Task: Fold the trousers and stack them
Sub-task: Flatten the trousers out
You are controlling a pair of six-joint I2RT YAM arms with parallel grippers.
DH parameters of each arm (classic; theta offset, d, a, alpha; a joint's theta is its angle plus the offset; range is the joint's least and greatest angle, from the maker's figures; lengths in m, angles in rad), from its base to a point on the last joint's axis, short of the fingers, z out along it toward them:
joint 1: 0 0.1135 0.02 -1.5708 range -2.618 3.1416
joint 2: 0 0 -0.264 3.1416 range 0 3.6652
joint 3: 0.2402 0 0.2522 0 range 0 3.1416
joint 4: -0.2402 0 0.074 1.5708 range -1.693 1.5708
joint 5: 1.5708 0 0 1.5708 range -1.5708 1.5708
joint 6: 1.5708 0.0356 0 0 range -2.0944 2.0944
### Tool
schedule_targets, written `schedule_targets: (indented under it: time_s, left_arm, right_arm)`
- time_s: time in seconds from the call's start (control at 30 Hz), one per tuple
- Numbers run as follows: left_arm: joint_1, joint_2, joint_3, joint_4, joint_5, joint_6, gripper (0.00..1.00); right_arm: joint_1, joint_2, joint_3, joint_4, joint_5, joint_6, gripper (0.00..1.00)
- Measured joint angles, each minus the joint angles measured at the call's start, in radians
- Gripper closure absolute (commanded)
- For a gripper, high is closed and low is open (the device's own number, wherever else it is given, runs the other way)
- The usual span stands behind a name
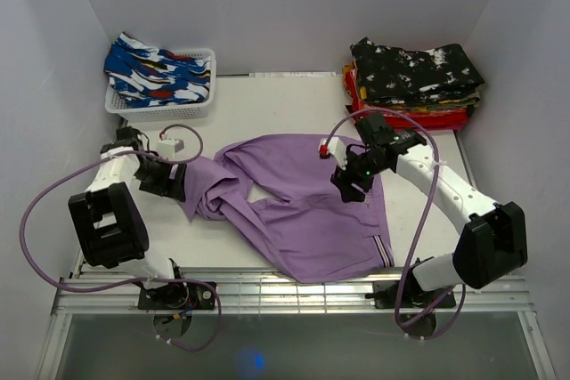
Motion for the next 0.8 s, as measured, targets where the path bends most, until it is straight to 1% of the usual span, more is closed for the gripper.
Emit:
schedule_targets:
  time_s: [0.07,0.13,0.27,0.37,0.47,0.57,0.6,0.7,0.73,0.8]
  left_arm:
    - [0.019,-0.011,0.061,-0.026,0.043,0.024,0.07]
    - [0.023,-0.047,0.1,-0.047,0.105,0.056,0.04]
    - [0.016,-0.134,0.115,-0.111,0.217,0.12,0.03]
    - [-0.003,-0.155,0.105,-0.154,0.271,0.167,0.02]
    - [-0.051,-0.16,0.044,-0.129,0.259,0.179,0.02]
    - [-0.1,-0.162,-0.04,-0.066,0.196,0.171,0.04]
    - [-0.112,-0.162,-0.068,-0.036,0.165,0.163,0.06]
    - [-0.126,-0.143,-0.088,0.018,0.101,0.147,0.26]
    - [-0.126,-0.135,-0.088,0.045,0.082,0.141,0.39]
    - [-0.126,-0.126,-0.088,0.085,0.045,0.132,0.5]
  right_arm:
    - [-0.029,0.034,0.06,0.051,-0.009,0.024,0.34]
    - [-0.058,0.077,0.079,0.113,-0.004,0.05,0.34]
    - [-0.087,0.206,0.083,0.222,0.059,0.111,0.34]
    - [-0.093,0.305,0.084,0.278,0.113,0.151,0.34]
    - [-0.103,0.369,0.077,0.312,0.158,0.169,0.34]
    - [-0.116,0.372,0.051,0.331,0.19,0.169,0.34]
    - [-0.122,0.371,0.035,0.345,0.199,0.165,0.34]
    - [-0.14,0.371,-0.02,0.373,0.229,0.145,0.36]
    - [-0.145,0.361,-0.029,0.38,0.237,0.145,0.36]
    - [-0.157,0.347,-0.054,0.397,0.251,0.138,0.36]
